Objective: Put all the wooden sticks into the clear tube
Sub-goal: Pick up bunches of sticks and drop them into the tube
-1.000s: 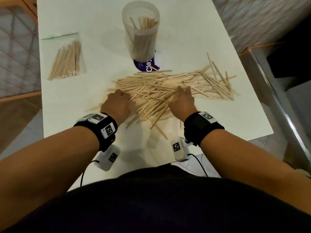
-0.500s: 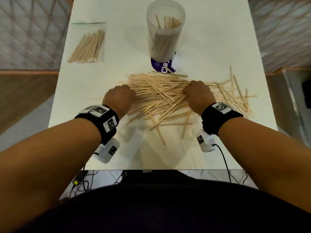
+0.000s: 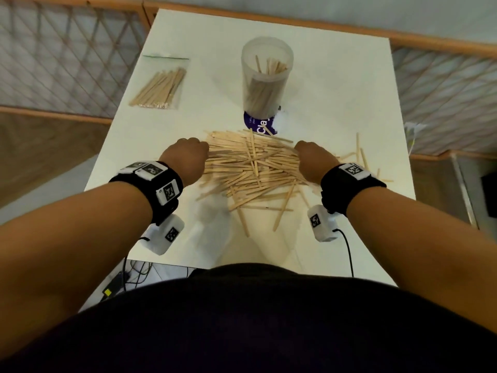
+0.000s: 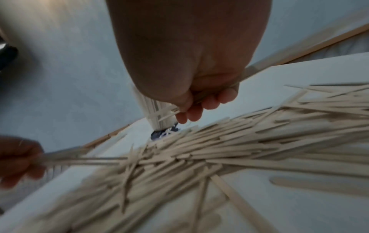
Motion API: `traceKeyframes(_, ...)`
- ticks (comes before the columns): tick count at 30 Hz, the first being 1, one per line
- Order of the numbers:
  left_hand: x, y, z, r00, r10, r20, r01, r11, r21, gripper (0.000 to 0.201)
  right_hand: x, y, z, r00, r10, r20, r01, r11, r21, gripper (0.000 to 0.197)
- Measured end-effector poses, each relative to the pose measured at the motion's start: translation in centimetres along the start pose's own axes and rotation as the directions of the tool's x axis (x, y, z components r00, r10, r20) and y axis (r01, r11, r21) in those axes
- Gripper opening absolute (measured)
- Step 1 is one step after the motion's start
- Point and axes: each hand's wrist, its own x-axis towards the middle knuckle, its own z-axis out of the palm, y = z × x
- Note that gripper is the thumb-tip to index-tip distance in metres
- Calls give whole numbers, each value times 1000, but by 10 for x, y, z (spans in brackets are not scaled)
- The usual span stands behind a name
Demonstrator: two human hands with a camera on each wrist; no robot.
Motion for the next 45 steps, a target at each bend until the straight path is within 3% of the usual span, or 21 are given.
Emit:
traceKeyframes(2, -3, 4, -7, 999, -50, 16, 52, 992, -119, 26, -1, -4, -10, 998, 30, -47, -22, 986, 165, 23)
traceKeyframes(4, -5, 10, -15, 996, -83, 12, 82, 934, -348, 19, -3, -15, -20, 993, 81, -82, -44, 923, 382, 26)
traceKeyframes(5, -5, 14, -19, 996, -88, 19, 85, 848, -523, 18, -6, -23, -25, 991, 101, -83, -46, 863, 503, 28)
traceKeyframes(7, -6, 29, -30, 996, -88, 28, 73, 560, -825, 23, -14, -41, -35, 990, 90, -105, 14, 686, 727, 29)
traceKeyframes(9, -9, 45, -42, 998, -57, 29, 46, 331, -942, 27, -25, -59, -46, 990, 56, -128, 83, 504, 860, 33)
traceKeyframes(11, -7, 59, -52, 1000, 6, 21, 19, 182, -983, 28, -30, -73, -57, 988, 21, -152, 133, 372, 919, 29)
traceKeyframes(12, -10, 66, -55, 999, 35, 14, 9, 149, -989, 29, -35, -78, -61, 986, 7, -168, 157, 329, 931, 23)
traceKeyframes(17, -15, 85, -78, 981, 195, -1, -41, 205, -978, 32, -54, -99, -86, 974, -53, -221, 225, 360, 905, 29)
traceKeyframes(21, -14, 91, -89, 989, 143, -38, -64, 183, -981, 33, -61, -104, -101, 962, -5, -273, 257, 353, 899, 17)
traceKeyframes(24, -11, 97, -92, 995, 96, -16, -25, 93, -995, 35, -63, -105, -114, 945, -4, -328, 315, 288, 904, 17)
traceKeyframes(26, -10, 99, -94, 989, 127, 71, 74, -14, -997, 50, -66, -106, -129, 922, 2, -388, 374, 260, 890, 17)
traceKeyframes(28, -9, 101, -98, 969, 161, 187, 218, -204, -954, 65, -65, -106, -145, 893, 29, -450, 433, 219, 874, 18)
traceKeyframes(31, -9, 103, -106, 933, 206, 296, 357, -403, -843, 73, -66, -108, -161, 878, 23, -478, 469, 159, 869, 15)
traceKeyframes(35, -11, 108, -113, 923, 203, 325, 384, -507, -772, 61, -71, -109, -163, 874, -32, -484, 480, 207, 853, 10)
traceKeyframes(41, -11, 109, -116, 905, 205, 374, 426, -448, -786, 55, -70, -106, -164, 868, -49, -494, 479, 346, 807, 16)
traceKeyframes(45, -8, 107, -118, 906, 225, 358, 421, -406, -811, 53, -68, -105, -171, 879, -146, -454, 422, 682, 597, 15)
